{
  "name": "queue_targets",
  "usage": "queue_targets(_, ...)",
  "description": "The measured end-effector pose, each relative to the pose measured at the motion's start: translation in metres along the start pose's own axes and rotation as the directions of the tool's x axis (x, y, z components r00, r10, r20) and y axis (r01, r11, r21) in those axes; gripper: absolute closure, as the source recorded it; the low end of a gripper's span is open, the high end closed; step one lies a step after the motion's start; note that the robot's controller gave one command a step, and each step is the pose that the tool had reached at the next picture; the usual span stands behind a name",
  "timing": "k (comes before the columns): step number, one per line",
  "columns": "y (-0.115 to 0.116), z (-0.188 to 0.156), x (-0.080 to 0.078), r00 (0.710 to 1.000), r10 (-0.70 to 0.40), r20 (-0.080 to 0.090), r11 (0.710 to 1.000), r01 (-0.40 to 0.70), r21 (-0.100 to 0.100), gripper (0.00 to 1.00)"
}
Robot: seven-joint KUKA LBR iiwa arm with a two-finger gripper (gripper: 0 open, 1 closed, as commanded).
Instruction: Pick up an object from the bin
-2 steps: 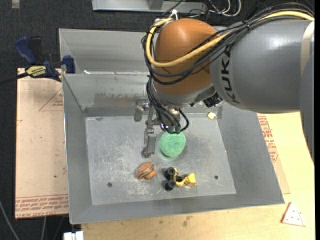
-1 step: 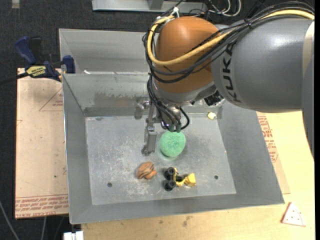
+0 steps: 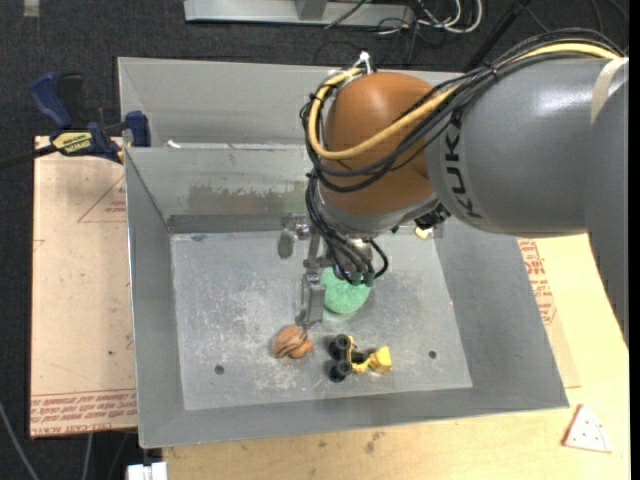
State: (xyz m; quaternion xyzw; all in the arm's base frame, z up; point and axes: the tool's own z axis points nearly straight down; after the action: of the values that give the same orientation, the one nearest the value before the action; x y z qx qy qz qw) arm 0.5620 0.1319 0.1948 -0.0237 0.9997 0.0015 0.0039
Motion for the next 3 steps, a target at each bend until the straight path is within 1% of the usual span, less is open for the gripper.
queue_targets(1, -0.017, 0.068, -0.004, 0.999, 0.051, -0.003, 0.999, -0.051, 0.001, 0.0)
queue_targets(2, -0.019, 0.083, -0.003, 0.998, 0.07, -0.004, 0.998, -0.07, 0.002, 0.0)
queue_targets(3, -0.027, 0.085, -0.009, 1.0, -0.01, -0.013, 1.0, 0.01, 0.002, 0.0)
